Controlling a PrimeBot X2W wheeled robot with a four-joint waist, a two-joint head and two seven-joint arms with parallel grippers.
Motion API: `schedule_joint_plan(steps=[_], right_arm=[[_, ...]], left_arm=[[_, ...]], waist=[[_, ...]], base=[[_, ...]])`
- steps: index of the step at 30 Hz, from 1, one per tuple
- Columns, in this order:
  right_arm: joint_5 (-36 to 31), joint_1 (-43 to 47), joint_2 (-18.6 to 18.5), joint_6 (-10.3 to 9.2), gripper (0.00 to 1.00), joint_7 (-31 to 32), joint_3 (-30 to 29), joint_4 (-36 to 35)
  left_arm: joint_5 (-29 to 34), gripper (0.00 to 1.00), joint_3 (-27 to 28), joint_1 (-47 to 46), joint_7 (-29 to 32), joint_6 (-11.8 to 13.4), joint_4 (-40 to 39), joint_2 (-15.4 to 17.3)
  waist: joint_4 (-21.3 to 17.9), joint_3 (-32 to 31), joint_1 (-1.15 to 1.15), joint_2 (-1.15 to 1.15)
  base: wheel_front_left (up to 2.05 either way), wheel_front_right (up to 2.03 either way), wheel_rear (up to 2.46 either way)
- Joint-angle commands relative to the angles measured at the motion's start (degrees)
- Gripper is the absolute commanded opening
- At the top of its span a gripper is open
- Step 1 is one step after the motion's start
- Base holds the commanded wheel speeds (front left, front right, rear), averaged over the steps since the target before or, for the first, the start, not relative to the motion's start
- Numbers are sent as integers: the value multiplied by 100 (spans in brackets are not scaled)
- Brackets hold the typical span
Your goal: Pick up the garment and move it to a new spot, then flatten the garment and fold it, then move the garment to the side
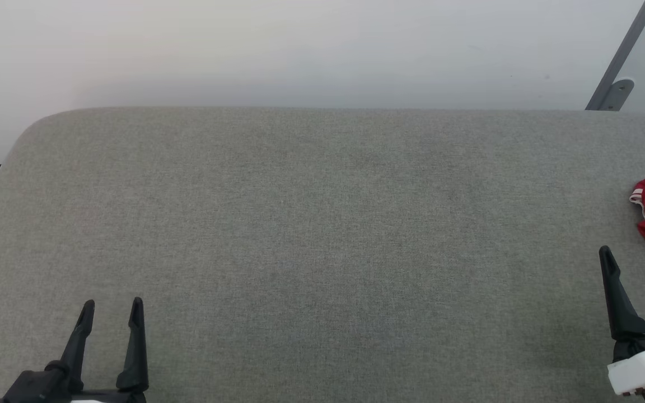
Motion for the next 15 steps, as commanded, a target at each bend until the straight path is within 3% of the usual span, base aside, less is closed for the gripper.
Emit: schedule_joint_plan(steps=[1, 2, 7, 15], right_arm=[[27, 26, 31, -3, 100, 17, 26, -27], [0, 7, 9, 0, 0, 1, 8, -6], [18, 60, 186, 0, 0, 4, 84, 226], [758, -53, 336, 0, 0, 144, 72, 369]], left_arm=[[17, 100, 43, 15, -9, 16, -27, 7], [2, 0, 23, 0, 0, 0, -22, -6], [-22, 0, -34, 13, 6, -1, 222, -123], [-902, 0, -57, -137, 194, 6, 330, -135]], waist=[[7, 16, 0, 0], [7, 17, 0, 0], [7, 20, 0, 0], [-8, 6, 0, 0]], base=[[0, 0, 0], [0, 0, 0], [0, 0, 0], [0, 0, 0]])
